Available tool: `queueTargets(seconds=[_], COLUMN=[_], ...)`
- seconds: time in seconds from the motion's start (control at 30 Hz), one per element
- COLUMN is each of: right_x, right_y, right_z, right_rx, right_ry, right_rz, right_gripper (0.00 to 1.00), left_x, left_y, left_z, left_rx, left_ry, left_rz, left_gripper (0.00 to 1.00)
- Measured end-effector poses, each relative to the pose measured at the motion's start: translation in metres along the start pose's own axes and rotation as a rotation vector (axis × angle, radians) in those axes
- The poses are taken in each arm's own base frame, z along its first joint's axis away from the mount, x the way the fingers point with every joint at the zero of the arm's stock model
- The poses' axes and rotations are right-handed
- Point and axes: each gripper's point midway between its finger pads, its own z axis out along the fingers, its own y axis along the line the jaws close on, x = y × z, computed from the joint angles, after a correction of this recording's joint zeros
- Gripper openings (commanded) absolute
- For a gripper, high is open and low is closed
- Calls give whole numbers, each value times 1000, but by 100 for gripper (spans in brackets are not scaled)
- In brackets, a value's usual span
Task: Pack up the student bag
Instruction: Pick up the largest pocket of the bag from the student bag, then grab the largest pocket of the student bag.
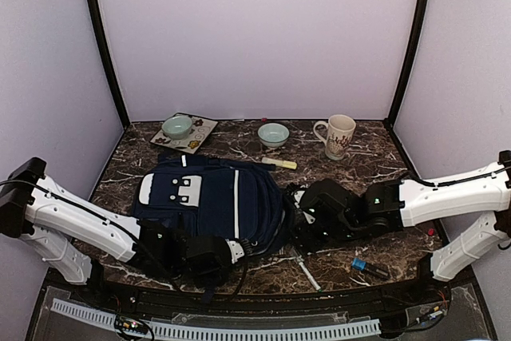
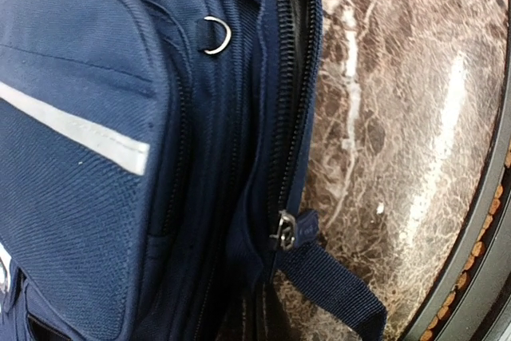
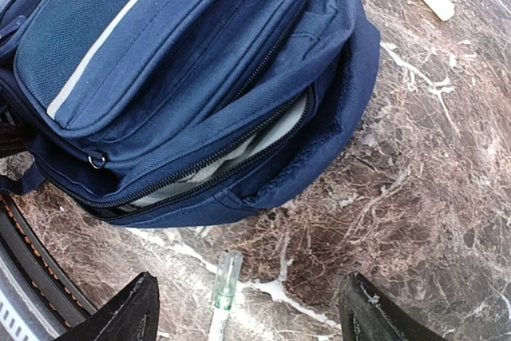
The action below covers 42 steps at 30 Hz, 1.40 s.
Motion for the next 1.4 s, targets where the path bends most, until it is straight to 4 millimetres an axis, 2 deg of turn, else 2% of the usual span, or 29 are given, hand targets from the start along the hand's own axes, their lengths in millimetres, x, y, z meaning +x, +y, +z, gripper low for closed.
queueTargets(seconds=[0.2,0.33,0.43,0.53,0.7,0.87,1.1,1.3,1.4], right_x=[-4,-7,-9,-18,-39,-54,-62,-61,-50], right_y=[-4,-5,-2,8,33,44,47,41,33], right_z=[-7,-11,-17,-27,-41,-41,-30,-19,-9], right_rx=[11,4,-24,-90,-223,-260,-243,-203,-178], right_ry=[-22,-40,-62,-104,-197,-258,-312,-351,-361], right_rz=[-3,-22,-59,-97,-142,-159,-173,-147,-114], right_gripper=[79,79,79,77,75,75,74,71,70], left_x=[-16,-34,-41,-43,-51,-66,-105,-121,-125], left_y=[15,40,56,62,65,65,59,53,50], left_z=[-16,-35,-43,-46,-51,-46,-33,-32,-33], left_rx=[-19,-13,-17,-9,36,76,127,176,203], left_ry=[-66,-154,-197,-210,-249,-258,-261,-276,-283], left_rz=[-98,-236,-311,-344,-388,-418,-423,-433,-444], left_gripper=[0,0,0,0,0,0,0,0,0])
